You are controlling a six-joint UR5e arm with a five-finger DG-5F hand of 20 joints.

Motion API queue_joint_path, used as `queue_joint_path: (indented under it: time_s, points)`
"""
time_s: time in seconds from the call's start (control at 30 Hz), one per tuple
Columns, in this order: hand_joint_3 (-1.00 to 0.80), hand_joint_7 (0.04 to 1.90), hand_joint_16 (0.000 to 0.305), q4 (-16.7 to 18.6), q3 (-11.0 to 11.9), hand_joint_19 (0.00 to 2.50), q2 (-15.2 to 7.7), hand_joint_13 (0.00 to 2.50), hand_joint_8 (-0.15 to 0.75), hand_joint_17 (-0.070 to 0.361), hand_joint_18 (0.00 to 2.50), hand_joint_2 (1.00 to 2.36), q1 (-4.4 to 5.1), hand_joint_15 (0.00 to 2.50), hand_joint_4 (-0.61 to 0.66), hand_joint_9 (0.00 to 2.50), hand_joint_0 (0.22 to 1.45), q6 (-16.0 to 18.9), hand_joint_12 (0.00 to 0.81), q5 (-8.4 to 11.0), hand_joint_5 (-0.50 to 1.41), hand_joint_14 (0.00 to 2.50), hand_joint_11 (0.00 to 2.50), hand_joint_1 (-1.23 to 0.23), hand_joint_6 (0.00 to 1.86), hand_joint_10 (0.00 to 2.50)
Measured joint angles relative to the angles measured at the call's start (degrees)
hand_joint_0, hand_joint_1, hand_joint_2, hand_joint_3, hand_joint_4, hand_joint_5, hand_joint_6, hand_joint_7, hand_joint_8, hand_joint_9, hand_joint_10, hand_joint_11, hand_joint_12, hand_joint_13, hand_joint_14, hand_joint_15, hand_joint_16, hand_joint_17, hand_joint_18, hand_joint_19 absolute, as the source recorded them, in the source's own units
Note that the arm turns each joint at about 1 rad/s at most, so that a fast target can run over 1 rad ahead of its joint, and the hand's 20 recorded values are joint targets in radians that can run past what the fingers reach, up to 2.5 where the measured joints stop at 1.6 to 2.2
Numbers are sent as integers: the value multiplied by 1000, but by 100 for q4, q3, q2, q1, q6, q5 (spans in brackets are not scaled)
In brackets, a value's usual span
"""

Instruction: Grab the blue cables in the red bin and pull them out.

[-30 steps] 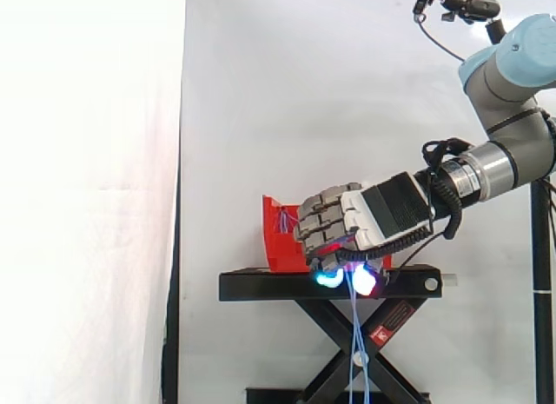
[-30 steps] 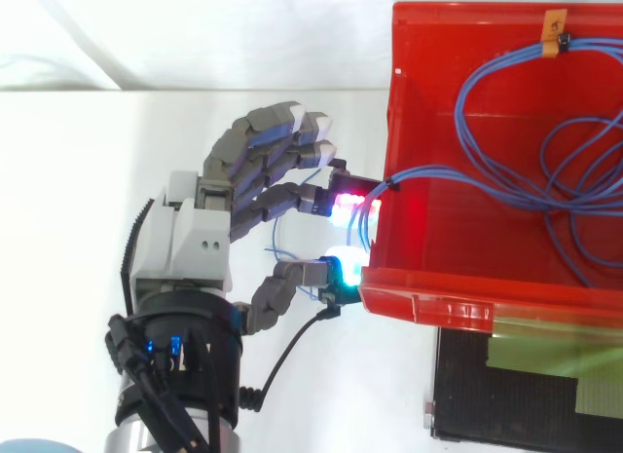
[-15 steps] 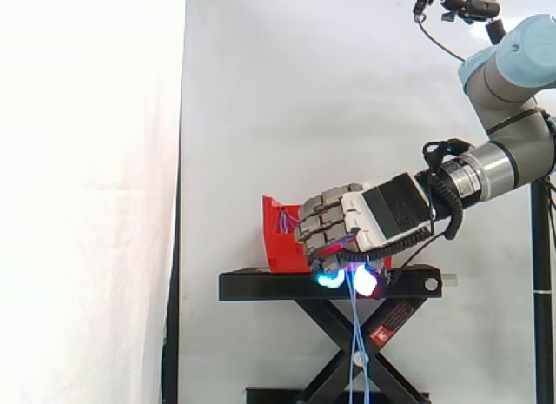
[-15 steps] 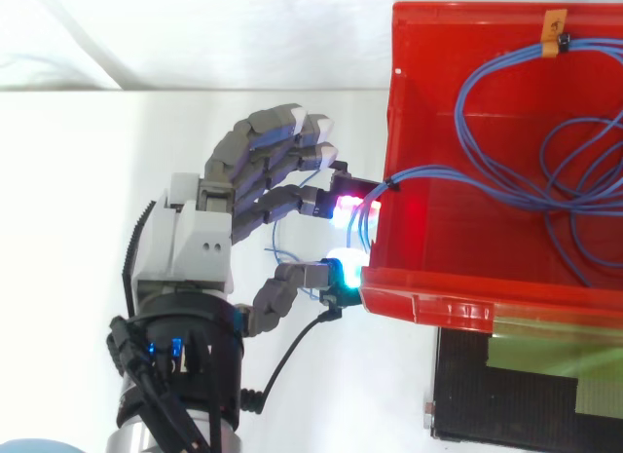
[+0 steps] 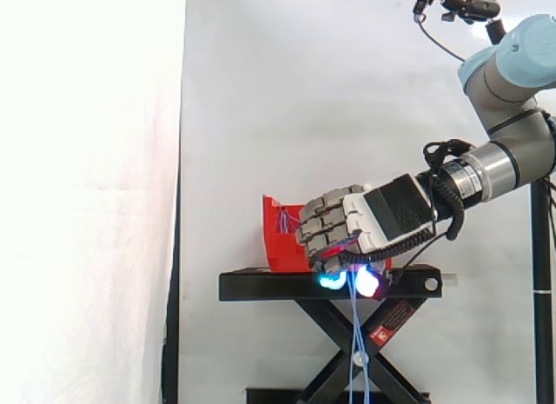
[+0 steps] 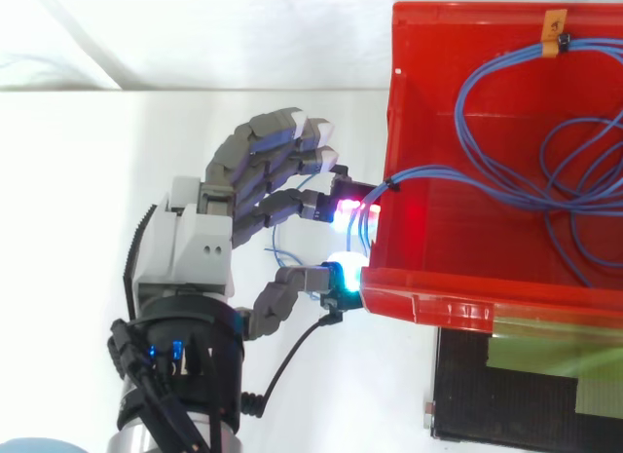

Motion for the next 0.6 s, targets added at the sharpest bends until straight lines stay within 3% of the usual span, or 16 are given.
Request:
queue_joint_path:
  time_s: [0.4, 0.6]
  points:
    - [-1000, 678, 42, -1, 0, 649, 0, 708, 275, 94, 490, 1000, -2, 584, 242, 860, 816, -16, 342, -1, 849, 22, 710, -932, 216, 26]
    - [-1000, 595, 42, 5, -1, 646, 0, 720, 278, 94, 493, 1000, -3, 585, 224, 879, 818, -18, 341, -2, 831, 22, 724, -933, 445, 24]
